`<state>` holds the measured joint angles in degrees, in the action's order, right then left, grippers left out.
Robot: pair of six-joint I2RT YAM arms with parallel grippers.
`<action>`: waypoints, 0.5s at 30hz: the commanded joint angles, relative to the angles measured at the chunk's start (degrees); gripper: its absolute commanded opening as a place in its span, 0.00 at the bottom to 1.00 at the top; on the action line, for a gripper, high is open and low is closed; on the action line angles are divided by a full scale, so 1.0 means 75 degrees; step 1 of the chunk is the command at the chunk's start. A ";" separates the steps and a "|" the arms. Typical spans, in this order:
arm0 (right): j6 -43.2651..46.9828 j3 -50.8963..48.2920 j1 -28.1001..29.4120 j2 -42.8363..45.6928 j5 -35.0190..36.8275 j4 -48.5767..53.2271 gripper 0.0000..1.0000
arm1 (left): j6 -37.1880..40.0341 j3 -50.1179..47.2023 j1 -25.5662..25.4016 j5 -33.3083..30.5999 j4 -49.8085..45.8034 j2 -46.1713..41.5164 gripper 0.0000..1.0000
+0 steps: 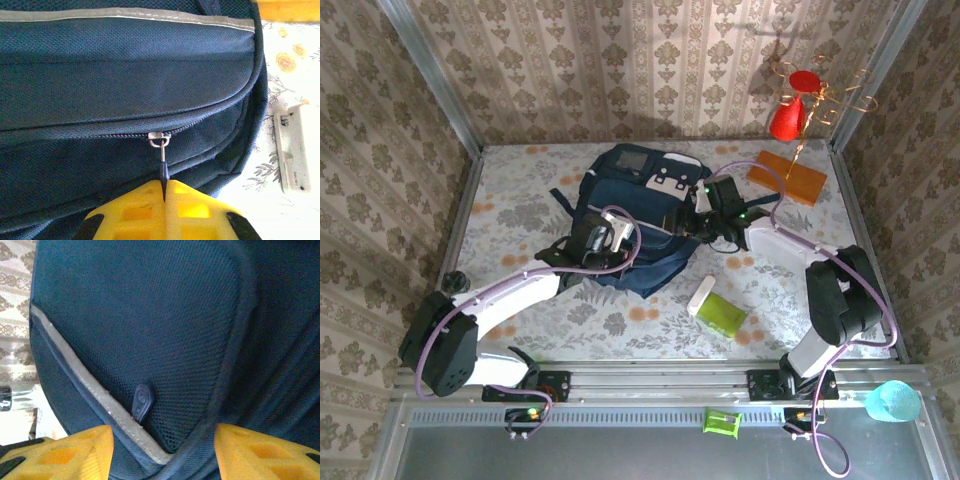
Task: Pack the student bag
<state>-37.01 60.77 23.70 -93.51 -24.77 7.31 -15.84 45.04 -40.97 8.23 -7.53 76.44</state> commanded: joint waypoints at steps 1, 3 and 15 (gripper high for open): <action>-0.0489 -0.0058 0.0200 -0.0096 0.0206 -0.0534 0.57 | -0.0032 -0.0087 -0.0076 0.0025 -0.0283 0.0050 0.00; -0.0572 -0.0064 0.0226 -0.0215 0.0341 -0.0613 0.55 | -0.0037 -0.0128 -0.0076 0.0028 -0.0263 0.0041 0.00; -0.0056 -0.0134 -0.0086 0.0110 0.0702 -0.0410 0.00 | 0.0614 -0.0178 -0.0027 -0.1759 -0.1195 -0.0130 0.00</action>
<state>-40.40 59.99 24.77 -95.53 -22.70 4.54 -13.78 44.27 -41.34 1.96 -9.04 76.40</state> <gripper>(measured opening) 0.067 0.045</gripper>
